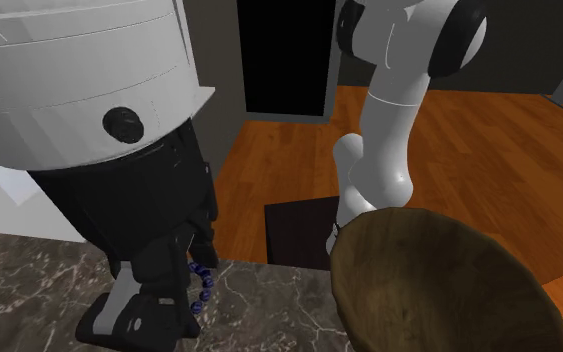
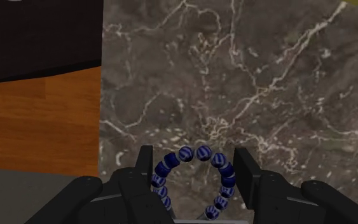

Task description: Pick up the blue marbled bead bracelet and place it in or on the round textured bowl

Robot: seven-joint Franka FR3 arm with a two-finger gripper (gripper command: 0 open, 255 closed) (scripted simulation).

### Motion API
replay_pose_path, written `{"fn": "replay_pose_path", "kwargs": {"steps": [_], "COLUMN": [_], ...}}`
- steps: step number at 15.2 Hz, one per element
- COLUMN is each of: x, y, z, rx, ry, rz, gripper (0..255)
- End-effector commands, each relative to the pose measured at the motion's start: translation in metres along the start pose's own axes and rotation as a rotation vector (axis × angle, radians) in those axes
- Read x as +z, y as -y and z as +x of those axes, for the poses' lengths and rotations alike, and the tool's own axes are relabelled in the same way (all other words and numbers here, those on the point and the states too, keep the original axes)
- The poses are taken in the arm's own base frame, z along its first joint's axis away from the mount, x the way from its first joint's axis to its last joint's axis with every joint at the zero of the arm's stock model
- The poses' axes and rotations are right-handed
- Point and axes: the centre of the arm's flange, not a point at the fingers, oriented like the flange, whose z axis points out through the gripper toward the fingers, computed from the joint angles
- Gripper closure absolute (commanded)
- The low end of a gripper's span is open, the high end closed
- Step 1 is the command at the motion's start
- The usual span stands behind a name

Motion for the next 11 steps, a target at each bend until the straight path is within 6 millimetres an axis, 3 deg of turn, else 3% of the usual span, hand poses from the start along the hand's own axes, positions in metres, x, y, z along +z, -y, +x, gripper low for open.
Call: {"fn": "replay_pose_path", "kwargs": {"steps": [1,11], "x": [-0.012,-0.064], "y": [-0.001,-0.001], "z": [-0.001,-0.004], "rx": [0.000,0.000], "ry": [0.000,0.000], "rz": [0.000,0.000], "gripper": [255,255]}}
